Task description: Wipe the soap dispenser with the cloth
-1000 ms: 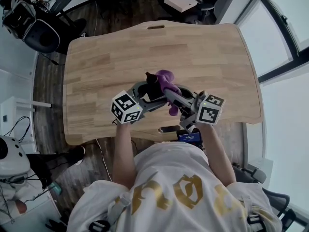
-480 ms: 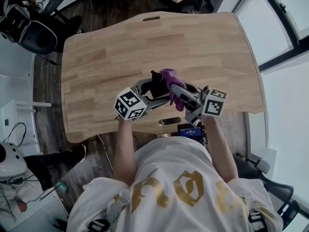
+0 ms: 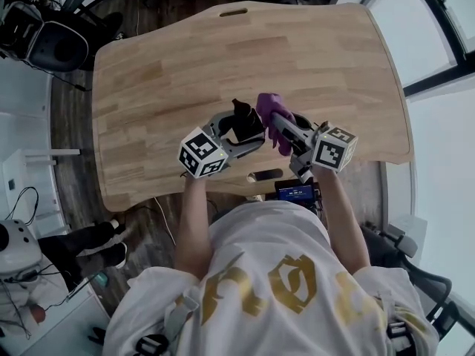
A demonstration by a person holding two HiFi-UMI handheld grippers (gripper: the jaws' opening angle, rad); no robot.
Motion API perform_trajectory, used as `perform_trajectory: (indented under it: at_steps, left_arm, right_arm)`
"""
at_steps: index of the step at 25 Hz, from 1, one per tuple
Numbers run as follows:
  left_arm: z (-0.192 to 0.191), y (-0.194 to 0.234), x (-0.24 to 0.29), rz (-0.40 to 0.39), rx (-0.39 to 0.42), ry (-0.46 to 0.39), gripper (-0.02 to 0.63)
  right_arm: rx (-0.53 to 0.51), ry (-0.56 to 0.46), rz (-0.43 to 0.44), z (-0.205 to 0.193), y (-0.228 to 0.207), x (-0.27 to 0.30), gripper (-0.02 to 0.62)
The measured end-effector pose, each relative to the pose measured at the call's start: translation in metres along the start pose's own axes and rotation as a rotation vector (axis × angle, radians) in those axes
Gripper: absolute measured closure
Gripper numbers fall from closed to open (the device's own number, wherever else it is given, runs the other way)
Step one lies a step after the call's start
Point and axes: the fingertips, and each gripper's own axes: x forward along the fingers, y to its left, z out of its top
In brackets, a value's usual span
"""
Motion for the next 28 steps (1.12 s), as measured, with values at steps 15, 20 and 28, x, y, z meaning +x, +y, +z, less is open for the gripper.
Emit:
perform_trajectory:
  at_steps: [15, 20, 28]
  left_arm:
    - [-0.065, 0.071, 0.034, 0.133, -0.079, 0.107, 0.250]
    - [-0.076, 0.088, 0.051, 0.139, -0.098, 0.129, 0.250]
    - [-0.089, 0.103, 0.067, 0.141, -0.053, 0.182, 0.250]
  right_arm:
    - [-0.063, 0.109, -0.181, -0.013, -0.065, -0.003, 0.545]
    - [-0.042, 0.127, -0.222, -0.015, -0.086, -0.010, 0.545]
    - [-0.022, 0.127, -0.270, -0.015, -0.106, -0.010, 0.545]
